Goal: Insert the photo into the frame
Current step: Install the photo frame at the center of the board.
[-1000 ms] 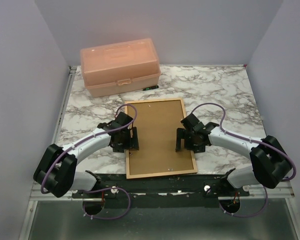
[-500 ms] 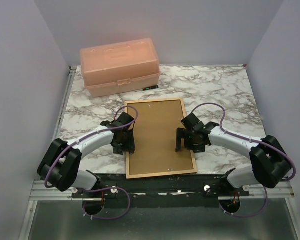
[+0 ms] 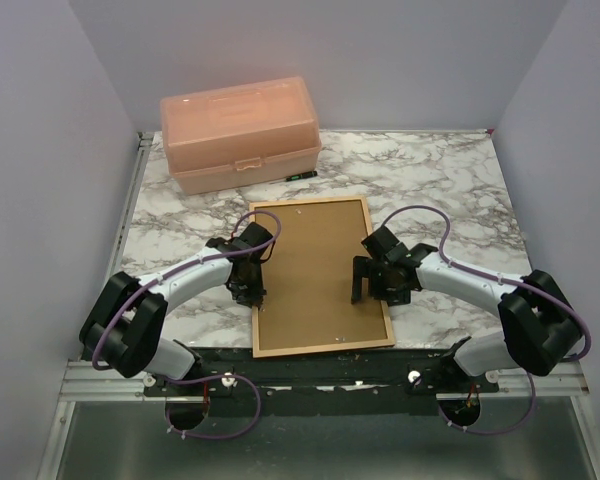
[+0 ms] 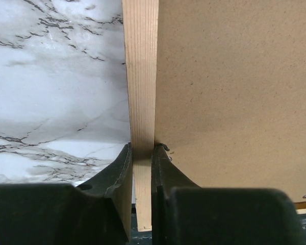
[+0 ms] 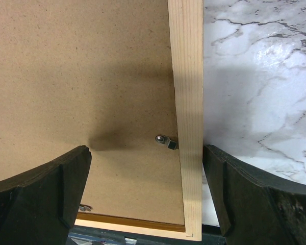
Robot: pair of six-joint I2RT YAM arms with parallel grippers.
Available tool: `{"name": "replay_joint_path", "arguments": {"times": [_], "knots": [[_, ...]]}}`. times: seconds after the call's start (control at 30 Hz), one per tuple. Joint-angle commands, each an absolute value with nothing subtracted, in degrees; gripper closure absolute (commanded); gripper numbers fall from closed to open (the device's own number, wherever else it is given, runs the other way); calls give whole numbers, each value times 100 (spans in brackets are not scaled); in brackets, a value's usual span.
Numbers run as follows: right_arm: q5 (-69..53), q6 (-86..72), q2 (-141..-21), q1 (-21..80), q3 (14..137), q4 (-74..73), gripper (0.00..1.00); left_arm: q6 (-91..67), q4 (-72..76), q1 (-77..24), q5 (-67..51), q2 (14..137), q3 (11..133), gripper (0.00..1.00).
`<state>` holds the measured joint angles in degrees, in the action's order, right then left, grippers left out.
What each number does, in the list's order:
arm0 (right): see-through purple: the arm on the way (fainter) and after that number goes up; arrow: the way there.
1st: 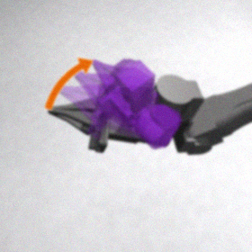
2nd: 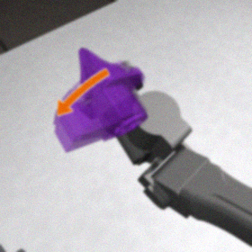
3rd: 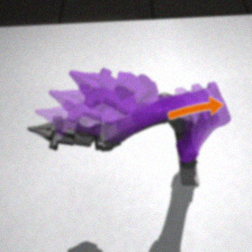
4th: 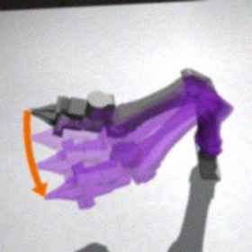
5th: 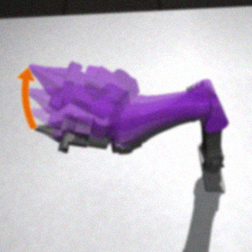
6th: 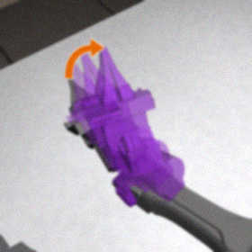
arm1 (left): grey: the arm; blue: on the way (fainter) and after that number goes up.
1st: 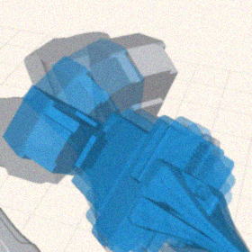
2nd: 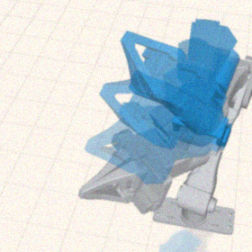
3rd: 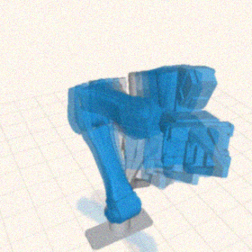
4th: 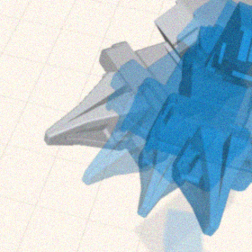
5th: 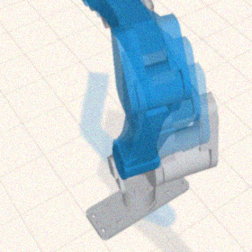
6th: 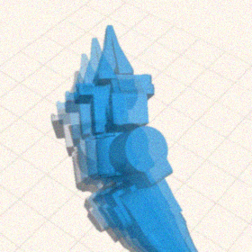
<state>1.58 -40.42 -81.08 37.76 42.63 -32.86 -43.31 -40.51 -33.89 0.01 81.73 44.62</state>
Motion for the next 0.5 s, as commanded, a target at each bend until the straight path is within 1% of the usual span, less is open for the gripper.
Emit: {"name": "replay_joint_path", "arguments": {"times": [0.0,0.23,0.4,0.47], "knots": [[44,-3966,-8358,3727,4202,-2960,0,-4262,-3946,-3479,229,8477,4366,100],[44,-3976,-8367,3726,4144,-2937,0,-4259,-3937,-3538,237,8484,4395,100],[44,-3974,-8299,3702,4140,-2943,0,-4303,-3901,-3542,244,8246,4403,99],[44,-3975,-8282,3689,4148,-2944,0,-4315,-3856,-3541,173,8100,4401,85]]}}
